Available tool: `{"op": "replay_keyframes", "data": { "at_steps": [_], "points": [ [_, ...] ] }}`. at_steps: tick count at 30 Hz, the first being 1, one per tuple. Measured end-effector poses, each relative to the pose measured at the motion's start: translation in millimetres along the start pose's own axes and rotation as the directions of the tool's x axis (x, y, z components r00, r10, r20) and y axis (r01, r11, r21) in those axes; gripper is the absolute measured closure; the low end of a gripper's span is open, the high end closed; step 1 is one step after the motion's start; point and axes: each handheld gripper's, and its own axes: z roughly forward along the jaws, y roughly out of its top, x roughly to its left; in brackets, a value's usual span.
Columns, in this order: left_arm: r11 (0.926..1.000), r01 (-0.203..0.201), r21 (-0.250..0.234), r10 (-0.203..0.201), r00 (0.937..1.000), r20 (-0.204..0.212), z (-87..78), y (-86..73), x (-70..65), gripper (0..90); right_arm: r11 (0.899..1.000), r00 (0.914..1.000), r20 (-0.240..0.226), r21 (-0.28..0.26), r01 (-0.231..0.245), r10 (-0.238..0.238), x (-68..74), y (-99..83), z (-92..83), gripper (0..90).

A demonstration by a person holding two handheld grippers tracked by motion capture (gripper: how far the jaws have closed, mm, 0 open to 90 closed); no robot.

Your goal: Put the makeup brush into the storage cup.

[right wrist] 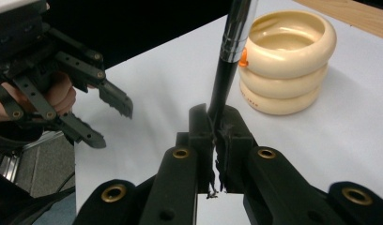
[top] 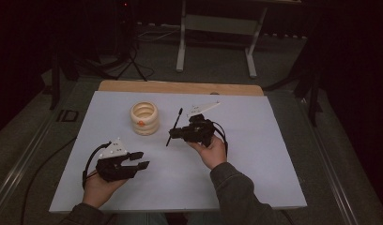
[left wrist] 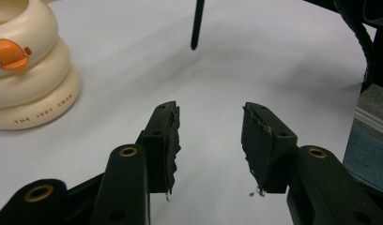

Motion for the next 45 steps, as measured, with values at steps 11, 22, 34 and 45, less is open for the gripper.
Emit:
{"op": "replay_keyframes", "data": {
  "at_steps": [11, 22, 34, 45],
  "points": [
    [0.9999, -0.007, 0.009, 0.007, 1.0, 0.0, 1.2, 0.1, -1.1, 54.8, 1.0, 0.9999, 0.006, -0.007, 0.011, -0.011, -2.2, 14.3, 0.3, 85.4],
    [0.9999, -0.006, 0.013, 0.006, 1.0, 0.001, 2.5, 0.0, -1.3, 53.5, 1.0, 0.9998, 0.01, -0.009, 0.016, -0.016, -5.1, 27.0, -0.3, 85.4],
    [0.9999, -0.002, 0.013, 0.002, 1.0, -0.005, 1.3, -0.6, 0.2, 51.7, 0.999, 0.999, 0.016, -0.013, 0.041, -0.041, -5.1, 53.6, -2.5, 85.4],
    [1.0, 0.001, 0.008, -0.001, 1.0, -0.008, -0.3, -0.6, 1.6, 51.1, 0.998, 0.9978, 0.018, -0.01, 0.064, -0.064, -5.0, 82.7, 5.6, 85.4]
  ]
}}
